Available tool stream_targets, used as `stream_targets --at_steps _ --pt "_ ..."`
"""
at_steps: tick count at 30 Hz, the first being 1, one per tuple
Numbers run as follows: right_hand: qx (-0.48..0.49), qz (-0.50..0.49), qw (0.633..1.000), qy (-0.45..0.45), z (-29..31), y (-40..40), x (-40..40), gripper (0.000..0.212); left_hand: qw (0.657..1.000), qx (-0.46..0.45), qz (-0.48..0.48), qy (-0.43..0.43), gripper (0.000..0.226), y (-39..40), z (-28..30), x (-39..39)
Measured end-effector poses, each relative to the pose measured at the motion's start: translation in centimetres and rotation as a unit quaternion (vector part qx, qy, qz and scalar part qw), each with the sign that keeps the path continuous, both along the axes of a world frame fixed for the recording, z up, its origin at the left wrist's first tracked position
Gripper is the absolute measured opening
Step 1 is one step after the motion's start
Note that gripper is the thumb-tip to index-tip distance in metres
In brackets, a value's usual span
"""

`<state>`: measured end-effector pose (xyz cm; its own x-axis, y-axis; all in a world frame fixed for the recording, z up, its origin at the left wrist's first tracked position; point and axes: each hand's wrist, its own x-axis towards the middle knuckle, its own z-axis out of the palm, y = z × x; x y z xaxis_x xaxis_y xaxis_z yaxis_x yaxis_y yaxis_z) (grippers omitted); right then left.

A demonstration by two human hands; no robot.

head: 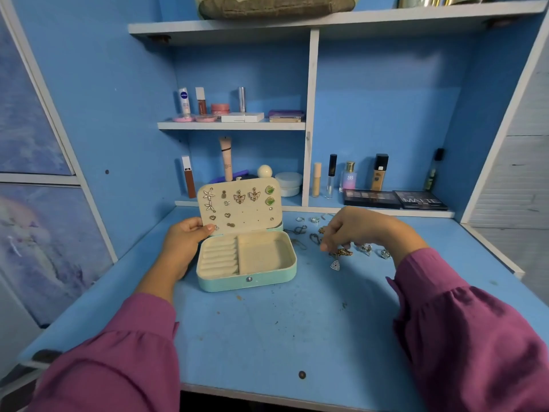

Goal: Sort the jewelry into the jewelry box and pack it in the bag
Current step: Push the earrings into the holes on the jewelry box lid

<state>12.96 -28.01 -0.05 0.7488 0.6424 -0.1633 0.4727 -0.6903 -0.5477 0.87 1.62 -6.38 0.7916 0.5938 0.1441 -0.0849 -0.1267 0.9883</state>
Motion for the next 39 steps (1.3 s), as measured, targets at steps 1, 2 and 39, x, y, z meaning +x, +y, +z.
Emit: stream_targets --at_steps 1,2,39 --pt "-0.018 0.007 1.000 0.002 0.1 -0.4 0.0 0.010 1.000 0.002 -0.001 0.000 0.015 0.0 0.0 0.0" --pt "-0.037 0.013 0.999 0.003 0.2 -0.6 0.0 0.010 1.000 0.003 -0.003 0.000 0.015 -0.1 0.0 -0.1" --pt "0.232 -0.020 0.943 -0.238 -4.1 12.3 -2.3 0.022 1.000 -0.005 -0.002 -0.001 0.014 0.2 -0.1 0.1"
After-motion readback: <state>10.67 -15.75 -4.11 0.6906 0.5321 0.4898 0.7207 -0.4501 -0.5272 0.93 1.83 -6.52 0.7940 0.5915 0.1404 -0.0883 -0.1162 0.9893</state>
